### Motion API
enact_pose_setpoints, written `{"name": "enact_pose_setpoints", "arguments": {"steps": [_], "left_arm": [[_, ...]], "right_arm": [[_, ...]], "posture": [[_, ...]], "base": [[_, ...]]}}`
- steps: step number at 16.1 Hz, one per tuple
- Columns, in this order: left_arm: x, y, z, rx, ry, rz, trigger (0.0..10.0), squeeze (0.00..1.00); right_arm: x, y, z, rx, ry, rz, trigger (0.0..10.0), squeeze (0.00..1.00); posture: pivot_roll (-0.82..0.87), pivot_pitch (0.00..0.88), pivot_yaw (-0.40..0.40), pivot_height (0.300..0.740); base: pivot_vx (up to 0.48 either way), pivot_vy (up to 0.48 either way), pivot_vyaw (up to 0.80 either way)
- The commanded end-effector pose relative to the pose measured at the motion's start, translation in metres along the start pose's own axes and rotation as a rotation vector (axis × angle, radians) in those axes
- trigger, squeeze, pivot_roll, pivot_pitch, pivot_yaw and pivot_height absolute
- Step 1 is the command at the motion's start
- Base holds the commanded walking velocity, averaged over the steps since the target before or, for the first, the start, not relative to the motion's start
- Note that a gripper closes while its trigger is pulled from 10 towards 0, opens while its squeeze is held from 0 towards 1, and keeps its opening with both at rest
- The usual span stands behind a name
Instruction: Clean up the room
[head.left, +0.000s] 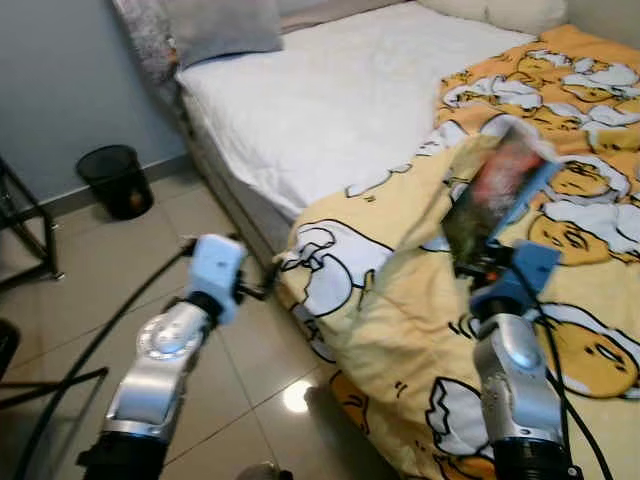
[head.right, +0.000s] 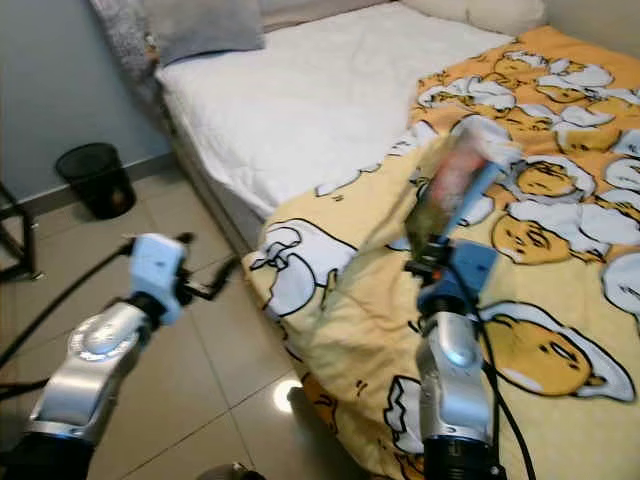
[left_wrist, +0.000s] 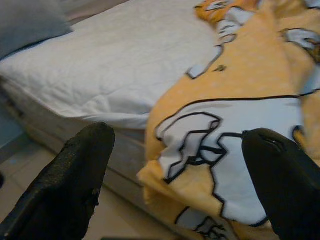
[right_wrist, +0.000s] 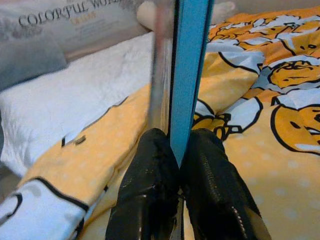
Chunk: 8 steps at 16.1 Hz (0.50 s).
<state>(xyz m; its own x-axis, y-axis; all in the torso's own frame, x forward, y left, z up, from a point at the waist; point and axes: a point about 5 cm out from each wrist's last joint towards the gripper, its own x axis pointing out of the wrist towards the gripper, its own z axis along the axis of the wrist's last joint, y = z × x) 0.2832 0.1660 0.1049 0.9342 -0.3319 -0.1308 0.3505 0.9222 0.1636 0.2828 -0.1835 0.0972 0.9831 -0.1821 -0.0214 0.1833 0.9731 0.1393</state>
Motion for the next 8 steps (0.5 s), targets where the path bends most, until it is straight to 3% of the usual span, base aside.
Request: {"name": "enact_pose_setpoints", "arguments": {"steps": [1, 3, 6, 8], "left_arm": [[-0.002, 0.003, 0.001, 0.024, -0.006, 0.042, 10.0, 0.0], [-0.003, 0.005, 0.0, 0.053, 0.004, 0.063, 10.0, 0.0], [-0.003, 0.01, 0.0, -0.001, 0.015, 0.077, 10.0, 0.0], [0.005, 0.005, 0.0, -0.039, 0.015, 0.06, 10.0, 0.0]], "right_arm": [[0.0, -0.007, 0.011, -0.114, -0.049, -0.028, 10.0, 0.0], [0.001, -0.008, 0.004, -0.079, -0.011, -0.076, 10.0, 0.0], [0.0, -0.005, 0.004, -0.076, -0.001, -0.107, 10.0, 0.0], [0.005, 0.005, 0.011, -0.043, -0.025, -0.025, 10.0, 0.0]], "posture": [[0.02, 0.0, 0.033, 0.74], [0.03, 0.0, 0.026, 0.74], [0.0, 0.0, 0.044, 0.74], [-0.01, 0.0, 0.056, 0.74]], "base": [[0.0, 0.0, -0.8], [0.0, 0.0, -0.8], [0.0, 0.0, -0.8], [0.0, 0.0, -0.8]]}}
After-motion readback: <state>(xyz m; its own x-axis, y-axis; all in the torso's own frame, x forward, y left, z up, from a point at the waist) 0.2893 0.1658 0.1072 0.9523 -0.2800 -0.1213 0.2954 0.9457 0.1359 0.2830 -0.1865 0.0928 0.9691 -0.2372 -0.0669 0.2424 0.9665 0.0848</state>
